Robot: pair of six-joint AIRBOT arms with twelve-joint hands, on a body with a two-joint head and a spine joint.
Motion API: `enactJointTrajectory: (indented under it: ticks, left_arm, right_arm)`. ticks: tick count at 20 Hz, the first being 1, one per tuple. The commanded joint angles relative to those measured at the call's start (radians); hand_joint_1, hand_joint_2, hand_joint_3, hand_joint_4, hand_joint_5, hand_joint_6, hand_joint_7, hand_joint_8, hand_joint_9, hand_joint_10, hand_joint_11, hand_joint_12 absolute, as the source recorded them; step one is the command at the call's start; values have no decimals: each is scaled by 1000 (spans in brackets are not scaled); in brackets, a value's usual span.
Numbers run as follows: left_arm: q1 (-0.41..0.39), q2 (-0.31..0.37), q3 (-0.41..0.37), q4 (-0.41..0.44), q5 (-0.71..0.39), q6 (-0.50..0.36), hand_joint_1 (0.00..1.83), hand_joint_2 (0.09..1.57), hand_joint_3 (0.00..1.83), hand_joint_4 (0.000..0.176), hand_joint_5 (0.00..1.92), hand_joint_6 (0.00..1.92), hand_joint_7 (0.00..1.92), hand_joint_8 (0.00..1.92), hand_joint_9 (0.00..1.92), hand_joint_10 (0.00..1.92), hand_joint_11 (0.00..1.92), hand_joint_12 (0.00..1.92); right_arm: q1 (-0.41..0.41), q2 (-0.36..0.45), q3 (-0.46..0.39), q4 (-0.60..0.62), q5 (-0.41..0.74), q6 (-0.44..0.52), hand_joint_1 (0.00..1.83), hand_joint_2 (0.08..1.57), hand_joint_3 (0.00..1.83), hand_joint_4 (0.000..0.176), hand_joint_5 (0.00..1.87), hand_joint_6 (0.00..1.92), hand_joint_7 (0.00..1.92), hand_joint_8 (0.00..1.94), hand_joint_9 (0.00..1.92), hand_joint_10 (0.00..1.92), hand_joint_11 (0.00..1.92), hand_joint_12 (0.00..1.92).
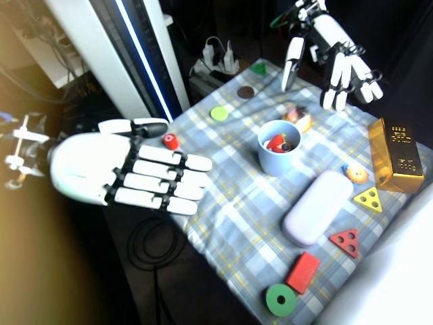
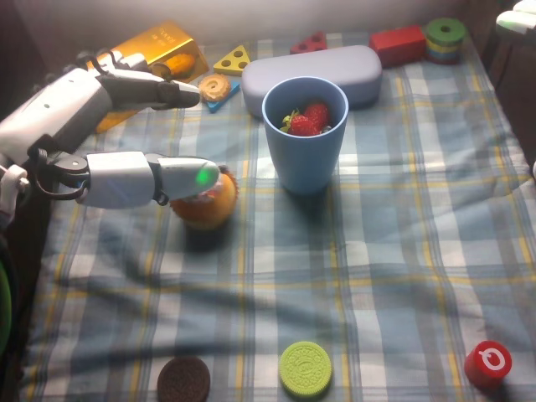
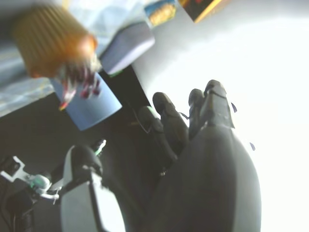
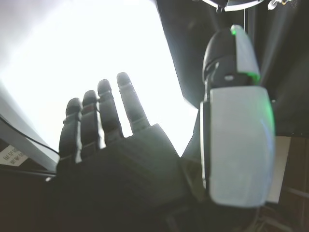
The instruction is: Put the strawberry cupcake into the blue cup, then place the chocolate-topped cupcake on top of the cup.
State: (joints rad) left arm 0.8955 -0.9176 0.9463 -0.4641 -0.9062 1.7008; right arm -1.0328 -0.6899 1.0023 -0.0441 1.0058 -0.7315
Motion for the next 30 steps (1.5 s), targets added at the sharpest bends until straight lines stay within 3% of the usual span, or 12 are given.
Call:
enactJointTrajectory:
  ticks: [1, 3, 5, 8, 10, 13, 17, 19, 23, 26, 27, 30]
  left_arm:
    - [5, 0, 3, 9, -98, -7, 598, 773, 0, 58, 535, 0, 543, 0, 82, 0, 0, 0]
    - [23, -7, 7, -2, -73, -7, 585, 760, 0, 40, 524, 0, 549, 4, 103, 8, 0, 0]
    - [33, -34, 25, -15, -44, -7, 637, 747, 0, 78, 501, 1, 504, 0, 50, 0, 0, 0]
    - [44, -78, 56, -35, -24, -6, 730, 705, 0, 37, 530, 3, 559, 8, 118, 11, 0, 0]
    - [47, -94, 73, -41, -6, -6, 700, 712, 0, 65, 501, 0, 542, 0, 112, 5, 0, 0]
    - [52, -114, 89, -53, 5, -6, 690, 714, 0, 37, 506, 3, 514, 3, 65, 0, 0, 0]
    - [60, -128, 102, -64, 11, -6, 706, 721, 2, 36, 527, 11, 522, 11, 64, 10, 0, 0]
    - [60, -133, 104, -64, 10, -6, 733, 718, 0, 37, 541, 14, 537, 15, 76, 13, 0, 0]
    - [59, -152, 109, -61, 10, -6, 847, 742, 0, 63, 646, 7, 669, 8, 146, 5, 0, 0]
    - [58, -152, 108, -60, 3, -6, 848, 823, 5, 55, 812, 11, 804, 8, 210, 4, 0, 0]
    - [58, -152, 108, -60, 2, -6, 860, 846, 10, 76, 828, 10, 803, 2, 207, 0, 0, 0]
    - [57, -142, 102, -58, -9, -6, 959, 895, 10, 41, 913, 12, 872, 10, 242, 4, 0, 0]
  right_arm:
    - [7, 1, 0, 35, 120, 5, 6, 1033, 8, 6, 42, 1, 80, 3, 0, 0, 0, 0]
    - [7, 1, 0, 35, 120, 5, 14, 1032, 5, 18, 39, 0, 65, 0, 0, 0, 0, 0]
    - [4, 1, -1, 36, 120, 5, 30, 1014, 0, 32, 40, 0, 60, 0, 0, 0, 0, 0]
    - [1, 1, -2, 36, 120, 5, 34, 1013, 0, 10, 62, 8, 86, 10, 0, 0, 0, 0]
    - [0, 2, -2, 36, 120, 5, 13, 1011, 0, 3, 61, 5, 92, 8, 0, 0, 0, 0]
    - [-2, 1, -4, 36, 120, 5, 28, 993, 0, 0, 87, 10, 128, 17, 0, 0, 0, 0]
    - [-4, 0, -6, 36, 120, 5, 14, 1001, 0, 26, 49, 0, 95, 0, 0, 0, 0, 0]
    - [-6, 1, -6, 36, 120, 8, 2, 1018, 7, 0, 62, 5, 115, 8, 0, 0, 0, 0]
    - [-13, 2, -6, 36, 120, 15, 3, 985, 0, 26, 61, 3, 132, 8, 0, 0, 0, 0]
    - [-13, 3, -6, 36, 122, 16, 0, 985, 0, 8, 48, 1, 134, 6, 0, 0, 0, 0]
    - [-13, 2, -6, 36, 122, 16, 0, 985, 0, 18, 42, 0, 141, 9, 0, 0, 0, 0]
    - [-14, 1, -6, 36, 122, 16, 0, 988, 0, 7, 56, 8, 156, 11, 0, 0, 0, 0]
